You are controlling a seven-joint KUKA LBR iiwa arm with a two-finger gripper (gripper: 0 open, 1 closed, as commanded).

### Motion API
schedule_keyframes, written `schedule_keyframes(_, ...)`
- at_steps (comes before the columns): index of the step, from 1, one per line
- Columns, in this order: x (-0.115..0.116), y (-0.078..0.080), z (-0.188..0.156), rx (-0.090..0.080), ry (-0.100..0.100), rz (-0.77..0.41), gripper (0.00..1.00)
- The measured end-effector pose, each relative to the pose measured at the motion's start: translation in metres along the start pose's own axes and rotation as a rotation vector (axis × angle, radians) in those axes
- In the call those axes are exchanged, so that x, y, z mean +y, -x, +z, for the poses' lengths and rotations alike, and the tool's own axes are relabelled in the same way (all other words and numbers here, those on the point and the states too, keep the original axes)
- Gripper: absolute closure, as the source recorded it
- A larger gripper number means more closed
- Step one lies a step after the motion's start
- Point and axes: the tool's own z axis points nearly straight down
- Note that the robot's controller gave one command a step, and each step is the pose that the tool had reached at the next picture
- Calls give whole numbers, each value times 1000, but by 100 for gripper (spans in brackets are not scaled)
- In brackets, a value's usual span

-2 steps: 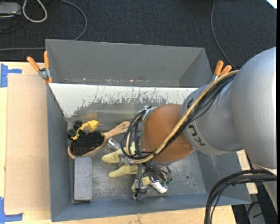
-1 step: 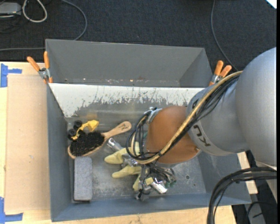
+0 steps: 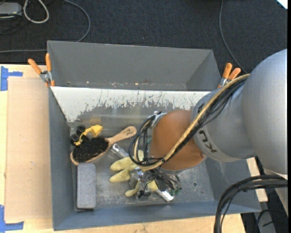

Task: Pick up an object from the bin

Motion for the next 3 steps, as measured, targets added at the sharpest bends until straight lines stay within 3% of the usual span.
schedule_keyframes(2, 3, 1, 0, 1, 0, -11, 100)
schedule_keyframes(3, 7, -2, -22, 14, 2, -9, 100)
